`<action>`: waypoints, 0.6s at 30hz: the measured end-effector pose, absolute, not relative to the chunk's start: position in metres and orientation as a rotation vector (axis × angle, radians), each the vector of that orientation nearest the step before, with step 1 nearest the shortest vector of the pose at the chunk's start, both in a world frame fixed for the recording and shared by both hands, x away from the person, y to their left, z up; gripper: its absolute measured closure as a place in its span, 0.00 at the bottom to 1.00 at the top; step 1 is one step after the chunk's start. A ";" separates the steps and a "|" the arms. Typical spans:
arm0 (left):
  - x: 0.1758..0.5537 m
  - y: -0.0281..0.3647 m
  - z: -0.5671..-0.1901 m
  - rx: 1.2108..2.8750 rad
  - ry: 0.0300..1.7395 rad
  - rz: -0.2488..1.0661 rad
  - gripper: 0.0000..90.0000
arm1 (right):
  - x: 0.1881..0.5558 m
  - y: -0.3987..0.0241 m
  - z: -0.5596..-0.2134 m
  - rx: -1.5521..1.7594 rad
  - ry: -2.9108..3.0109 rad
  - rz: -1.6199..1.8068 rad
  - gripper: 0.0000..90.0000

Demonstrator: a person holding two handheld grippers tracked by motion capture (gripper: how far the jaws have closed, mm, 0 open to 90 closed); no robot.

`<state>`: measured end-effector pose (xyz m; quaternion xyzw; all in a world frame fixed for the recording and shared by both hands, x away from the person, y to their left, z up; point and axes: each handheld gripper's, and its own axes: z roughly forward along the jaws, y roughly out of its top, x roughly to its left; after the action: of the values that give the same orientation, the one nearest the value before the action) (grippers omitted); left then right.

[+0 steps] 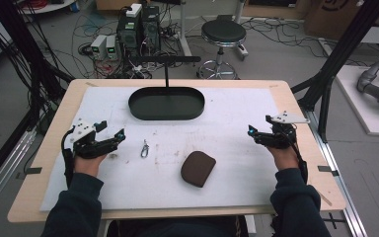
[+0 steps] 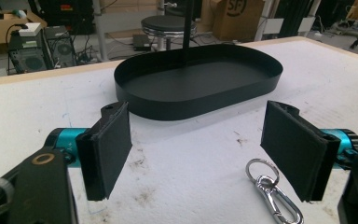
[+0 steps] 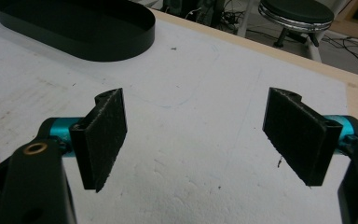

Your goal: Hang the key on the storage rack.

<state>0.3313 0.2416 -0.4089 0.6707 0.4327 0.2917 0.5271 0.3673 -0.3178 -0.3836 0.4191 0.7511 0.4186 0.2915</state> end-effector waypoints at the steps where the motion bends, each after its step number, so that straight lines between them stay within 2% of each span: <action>1: 0.331 0.242 -0.409 1.603 1.034 0.697 0.27 | 0.367 -0.318 -0.384 1.117 2.002 1.116 0.24; 18: 0.329 0.233 -0.409 1.643 0.998 0.660 0.36 | 0.364 -0.319 -0.384 1.126 2.000 1.108 0.25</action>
<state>0.3289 0.2328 -0.4093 0.6871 0.4173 0.2762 0.5267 0.3644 -0.3186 -0.3838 0.4226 0.7506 0.4156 0.2920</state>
